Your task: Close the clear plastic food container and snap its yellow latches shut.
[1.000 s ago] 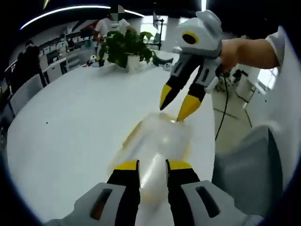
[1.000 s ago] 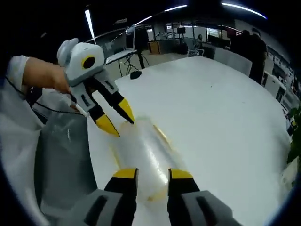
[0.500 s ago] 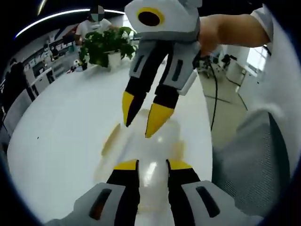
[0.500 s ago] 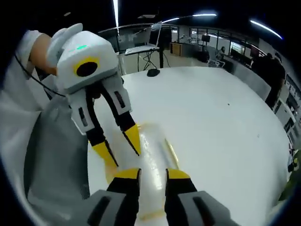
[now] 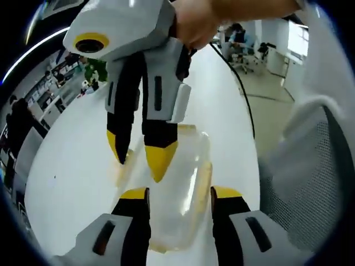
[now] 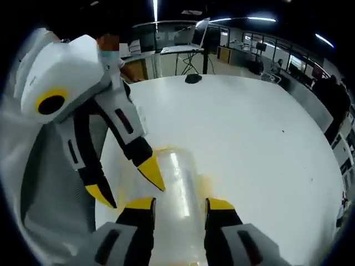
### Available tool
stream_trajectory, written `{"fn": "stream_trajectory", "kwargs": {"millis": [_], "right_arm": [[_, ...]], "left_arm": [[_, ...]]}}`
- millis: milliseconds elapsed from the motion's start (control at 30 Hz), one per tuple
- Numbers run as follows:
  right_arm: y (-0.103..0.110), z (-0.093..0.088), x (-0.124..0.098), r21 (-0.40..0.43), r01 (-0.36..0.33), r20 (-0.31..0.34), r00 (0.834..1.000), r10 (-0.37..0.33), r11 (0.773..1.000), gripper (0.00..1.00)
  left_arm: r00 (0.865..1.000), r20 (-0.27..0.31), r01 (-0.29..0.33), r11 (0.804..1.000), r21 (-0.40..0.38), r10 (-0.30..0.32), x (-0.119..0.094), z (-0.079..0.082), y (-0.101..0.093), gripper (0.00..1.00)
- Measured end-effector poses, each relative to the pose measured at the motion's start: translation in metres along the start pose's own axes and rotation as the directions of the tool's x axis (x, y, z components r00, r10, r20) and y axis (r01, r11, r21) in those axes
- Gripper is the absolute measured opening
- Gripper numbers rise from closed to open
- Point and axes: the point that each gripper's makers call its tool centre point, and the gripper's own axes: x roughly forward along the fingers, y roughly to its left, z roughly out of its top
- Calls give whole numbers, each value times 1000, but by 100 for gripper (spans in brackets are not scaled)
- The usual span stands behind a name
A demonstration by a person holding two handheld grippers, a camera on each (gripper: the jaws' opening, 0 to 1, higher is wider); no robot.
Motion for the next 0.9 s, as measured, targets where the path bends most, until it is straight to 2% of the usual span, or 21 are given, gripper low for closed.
{"fn": "stream_trajectory", "kwargs": {"millis": [200, 267, 333, 400, 500, 567, 600, 633, 667, 767, 833, 900], "right_arm": [[-10, 3, 0, -42, -54, -12, 998, 54, 998, 39], [-6, 2, 1, -39, -104, -26, 994, 103, 994, 39], [-9, -3, 2, -65, -120, -79, 990, 115, 991, 40], [-8, -3, 4, -81, -150, -103, 985, 141, 985, 42], [-6, -8, 6, -88, -200, -155, 970, 185, 976, 43], [-3, -13, 8, -127, -237, -208, 956, 208, 963, 43], [1, -8, 10, -119, -259, -188, 954, 234, 959, 41], [2, -10, 9, -110, -274, -211, 946, 247, 955, 40], [-1, -9, 11, -115, -267, -211, 948, 239, 957, 41], [-1, -11, 12, -90, -297, -238, 933, 269, 951, 42], [0, -14, 13, 3, -314, -260, 916, 304, 949, 42], [-1, -14, 15, -10, -327, -253, 915, 314, 945, 42]], "left_arm": [[1000, -10, -12, 1000, 26, 12, 2, -1, -1, 43], [1000, -11, -22, 999, 29, 22, 2, -1, 0, 43], [999, -17, -27, 998, 53, 28, 3, -1, -1, 43], [999, -20, -29, 998, 62, 30, 3, -2, 0, 42], [999, -35, -22, 996, 88, 25, 4, -3, 0, 42], [998, -54, -21, 992, 122, 28, 5, -4, 0, 41], [998, -55, -25, 991, 131, 33, 6, -3, 1, 42], [998, -60, -27, 991, 132, 35, 7, -4, 1, 42], [997, -61, -28, 990, 136, 37, 7, -3, 1, 42], [997, -59, -37, 990, 133, 45, 8, -3, 2, 42], [997, -63, -38, 990, 132, 47, 9, -3, 2, 42], [996, -70, -36, 991, 130, 45, 9, -3, 4, 41]]}}
